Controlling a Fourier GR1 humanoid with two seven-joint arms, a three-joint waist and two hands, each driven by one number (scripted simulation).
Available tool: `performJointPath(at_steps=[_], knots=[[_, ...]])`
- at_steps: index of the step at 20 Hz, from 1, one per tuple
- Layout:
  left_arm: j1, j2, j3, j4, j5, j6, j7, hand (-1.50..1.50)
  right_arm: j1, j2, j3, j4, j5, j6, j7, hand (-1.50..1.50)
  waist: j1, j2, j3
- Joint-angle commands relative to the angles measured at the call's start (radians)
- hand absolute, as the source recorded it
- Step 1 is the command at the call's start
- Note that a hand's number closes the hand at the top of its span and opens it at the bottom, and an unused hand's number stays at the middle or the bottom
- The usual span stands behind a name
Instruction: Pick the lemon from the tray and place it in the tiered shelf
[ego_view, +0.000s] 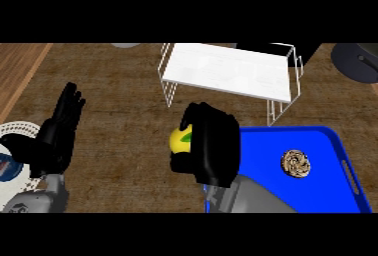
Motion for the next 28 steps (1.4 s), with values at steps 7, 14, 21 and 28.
performJointPath(at_steps=[7, 14, 21, 28], knots=[[0.032, 0.027, 0.023, -0.029, 0.008, -0.018, 0.005, 0.00, -0.218, 0.013, -0.150, -0.006, 0.108, 0.082, 0.309, 1.50, -0.012, 0.000, 0.000], [0.007, 0.000, 0.018, -0.009, 0.001, -0.002, -0.005, 0.00, -0.298, 0.013, -0.256, 0.077, 0.129, 0.070, 0.281, 1.50, -0.015, 0.008, 0.001], [0.002, 0.022, 0.035, -0.049, 0.013, -0.018, 0.038, 0.00, -0.279, 0.013, -0.380, 0.215, 0.159, -0.073, 0.138, 1.50, -0.013, 0.013, 0.002], [0.028, -0.026, -0.001, -0.023, -0.026, 0.000, -0.013, 0.00, -0.285, 0.013, -0.465, 0.427, 0.150, -0.262, -0.046, 1.50, -0.010, 0.015, 0.002]])
